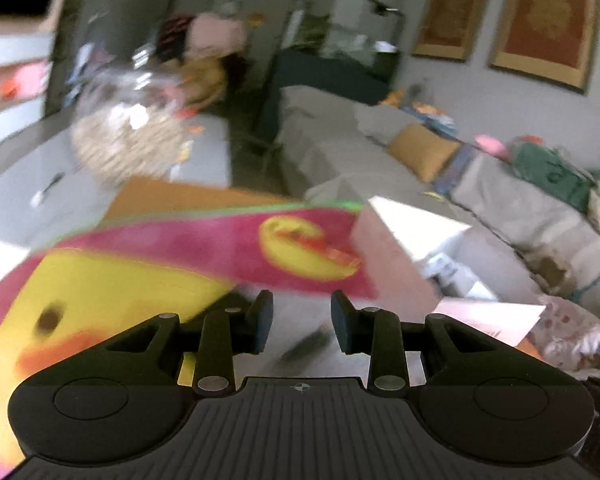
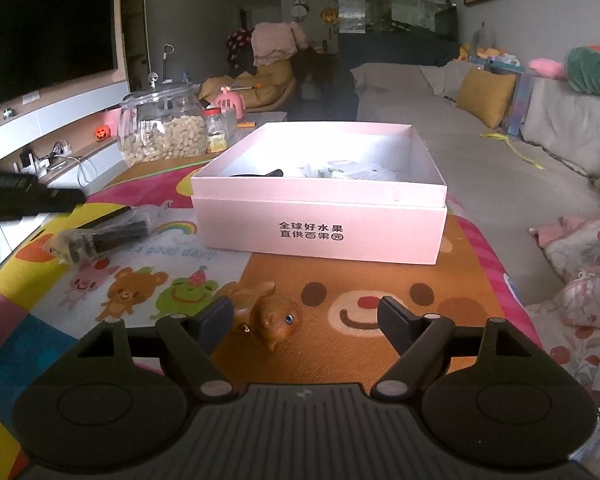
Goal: Organize rigid objects
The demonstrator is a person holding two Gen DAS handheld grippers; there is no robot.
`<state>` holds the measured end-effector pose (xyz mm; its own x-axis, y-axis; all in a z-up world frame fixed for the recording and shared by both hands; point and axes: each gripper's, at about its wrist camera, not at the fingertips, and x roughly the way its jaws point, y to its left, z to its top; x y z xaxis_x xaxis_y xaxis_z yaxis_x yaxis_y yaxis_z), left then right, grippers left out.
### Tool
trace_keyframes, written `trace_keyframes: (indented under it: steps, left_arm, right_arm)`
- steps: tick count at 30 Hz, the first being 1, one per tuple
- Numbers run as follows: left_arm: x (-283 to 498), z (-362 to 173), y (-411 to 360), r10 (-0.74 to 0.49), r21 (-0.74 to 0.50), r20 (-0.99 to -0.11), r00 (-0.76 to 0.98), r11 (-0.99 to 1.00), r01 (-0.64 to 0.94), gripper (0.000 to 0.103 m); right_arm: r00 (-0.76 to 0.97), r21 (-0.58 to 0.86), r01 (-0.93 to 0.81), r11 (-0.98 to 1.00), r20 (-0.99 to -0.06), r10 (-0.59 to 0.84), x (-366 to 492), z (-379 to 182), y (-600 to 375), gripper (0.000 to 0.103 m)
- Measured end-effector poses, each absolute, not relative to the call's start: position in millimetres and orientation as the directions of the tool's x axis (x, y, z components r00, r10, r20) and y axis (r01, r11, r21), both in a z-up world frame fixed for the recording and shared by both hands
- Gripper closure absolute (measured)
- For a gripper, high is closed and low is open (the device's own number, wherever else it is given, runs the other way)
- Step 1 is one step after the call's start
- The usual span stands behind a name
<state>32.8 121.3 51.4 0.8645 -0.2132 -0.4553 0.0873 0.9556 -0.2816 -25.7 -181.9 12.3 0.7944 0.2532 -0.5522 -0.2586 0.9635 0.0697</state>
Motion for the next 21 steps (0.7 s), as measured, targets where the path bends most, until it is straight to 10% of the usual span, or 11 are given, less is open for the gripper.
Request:
trace_keyframes:
  steps: [21]
  left_arm:
    - [245,13,85,-0.344,-0.250,-0.682,0.645,0.939,0.237,0.079]
  right_arm:
    - [0.770,0.106,-0.272,0.956,-0.572,0.282,-23,10,-185,0.023]
